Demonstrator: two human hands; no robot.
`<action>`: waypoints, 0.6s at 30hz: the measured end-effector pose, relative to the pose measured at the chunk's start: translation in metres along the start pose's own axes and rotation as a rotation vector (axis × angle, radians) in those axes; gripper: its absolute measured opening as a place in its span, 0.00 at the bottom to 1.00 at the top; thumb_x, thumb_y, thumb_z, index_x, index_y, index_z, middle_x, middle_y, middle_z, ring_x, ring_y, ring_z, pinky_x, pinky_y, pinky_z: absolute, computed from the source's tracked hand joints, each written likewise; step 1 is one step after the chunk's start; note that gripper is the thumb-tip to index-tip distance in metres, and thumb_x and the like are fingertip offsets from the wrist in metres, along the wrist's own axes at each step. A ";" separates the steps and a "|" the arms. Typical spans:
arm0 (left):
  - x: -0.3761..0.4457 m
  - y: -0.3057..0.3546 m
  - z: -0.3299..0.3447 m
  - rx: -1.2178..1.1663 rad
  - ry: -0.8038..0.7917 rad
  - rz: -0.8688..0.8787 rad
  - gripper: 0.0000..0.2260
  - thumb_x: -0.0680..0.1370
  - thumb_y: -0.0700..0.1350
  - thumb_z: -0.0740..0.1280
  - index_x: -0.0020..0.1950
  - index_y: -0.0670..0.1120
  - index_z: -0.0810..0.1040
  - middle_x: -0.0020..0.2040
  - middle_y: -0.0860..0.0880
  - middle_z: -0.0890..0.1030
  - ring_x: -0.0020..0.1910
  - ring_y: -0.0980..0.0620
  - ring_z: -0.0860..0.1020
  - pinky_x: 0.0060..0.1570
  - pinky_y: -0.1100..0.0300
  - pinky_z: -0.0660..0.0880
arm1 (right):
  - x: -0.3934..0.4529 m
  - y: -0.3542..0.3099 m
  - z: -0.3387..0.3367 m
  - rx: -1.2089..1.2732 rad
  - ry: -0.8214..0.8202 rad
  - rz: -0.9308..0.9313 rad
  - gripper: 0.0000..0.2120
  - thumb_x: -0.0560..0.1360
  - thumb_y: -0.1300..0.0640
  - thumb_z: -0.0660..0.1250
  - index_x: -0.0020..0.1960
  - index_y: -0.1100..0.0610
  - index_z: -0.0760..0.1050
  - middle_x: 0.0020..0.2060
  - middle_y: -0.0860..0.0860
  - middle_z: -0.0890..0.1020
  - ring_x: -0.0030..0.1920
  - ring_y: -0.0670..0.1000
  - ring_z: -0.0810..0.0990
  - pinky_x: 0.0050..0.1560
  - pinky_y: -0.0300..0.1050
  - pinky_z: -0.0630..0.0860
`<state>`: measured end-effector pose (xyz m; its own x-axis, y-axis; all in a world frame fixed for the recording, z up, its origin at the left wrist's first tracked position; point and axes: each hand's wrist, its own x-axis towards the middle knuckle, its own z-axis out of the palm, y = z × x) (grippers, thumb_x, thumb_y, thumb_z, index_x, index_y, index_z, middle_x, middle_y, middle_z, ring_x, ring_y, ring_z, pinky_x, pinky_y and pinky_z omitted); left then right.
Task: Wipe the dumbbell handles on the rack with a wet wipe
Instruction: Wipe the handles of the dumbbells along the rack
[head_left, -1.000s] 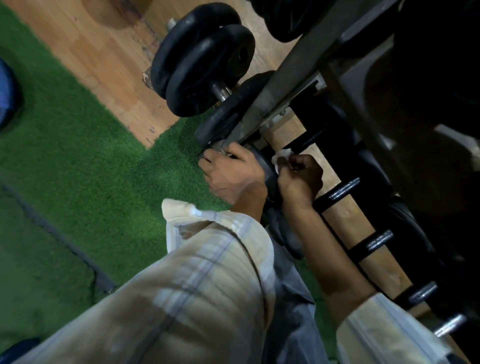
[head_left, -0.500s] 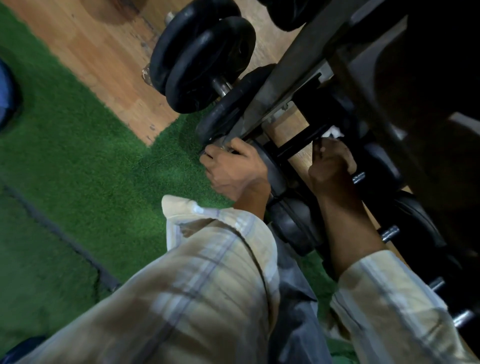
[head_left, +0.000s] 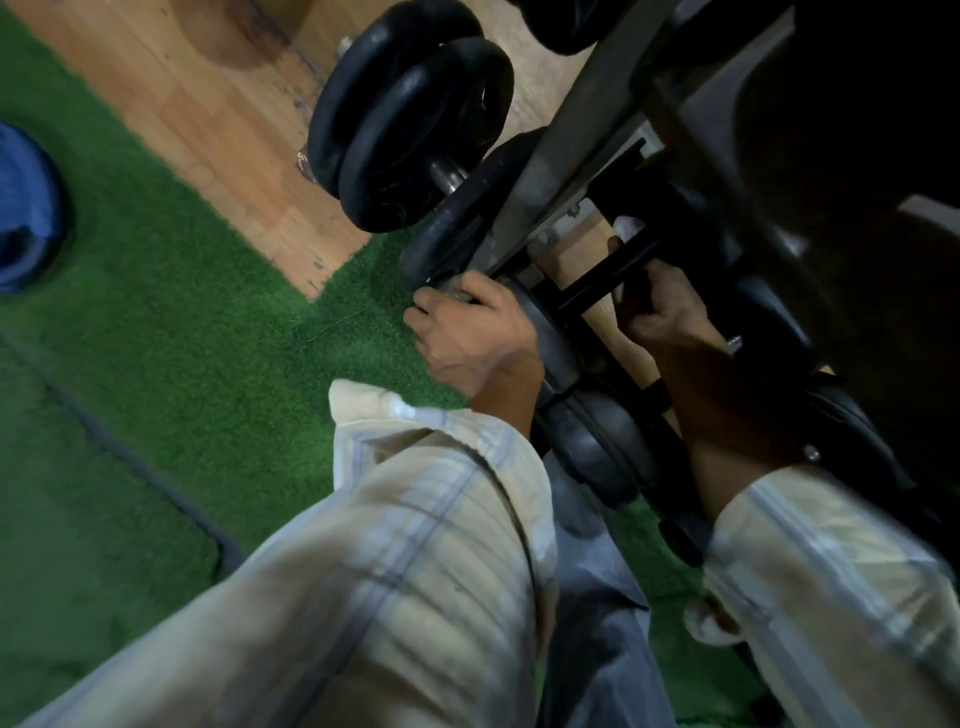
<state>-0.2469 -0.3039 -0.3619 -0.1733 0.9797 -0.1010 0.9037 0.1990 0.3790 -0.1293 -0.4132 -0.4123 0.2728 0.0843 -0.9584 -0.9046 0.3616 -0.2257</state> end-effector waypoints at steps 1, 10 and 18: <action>0.000 0.000 0.000 -0.001 0.010 0.001 0.18 0.76 0.54 0.58 0.49 0.40 0.77 0.49 0.40 0.78 0.44 0.36 0.79 0.41 0.46 0.75 | 0.000 0.003 -0.006 0.068 0.000 0.008 0.07 0.82 0.65 0.63 0.56 0.63 0.79 0.45 0.55 0.87 0.43 0.49 0.88 0.45 0.40 0.84; 0.001 -0.001 0.002 0.010 0.023 0.006 0.20 0.75 0.56 0.55 0.49 0.41 0.77 0.50 0.41 0.79 0.44 0.35 0.80 0.41 0.46 0.76 | 0.008 0.002 -0.023 0.283 -0.273 0.032 0.14 0.67 0.61 0.74 0.52 0.59 0.79 0.52 0.56 0.85 0.67 0.56 0.80 0.72 0.46 0.68; 0.004 0.001 0.001 0.027 0.015 0.003 0.20 0.76 0.54 0.58 0.51 0.40 0.78 0.50 0.40 0.79 0.45 0.35 0.80 0.41 0.47 0.75 | -0.017 0.012 0.006 -0.078 -0.385 -0.026 0.15 0.73 0.52 0.76 0.55 0.60 0.81 0.52 0.57 0.81 0.53 0.57 0.80 0.67 0.53 0.73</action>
<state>-0.2465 -0.2999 -0.3629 -0.1768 0.9805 -0.0858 0.9142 0.1959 0.3547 -0.1424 -0.4045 -0.3980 0.3852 0.4233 -0.8200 -0.9140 0.2978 -0.2756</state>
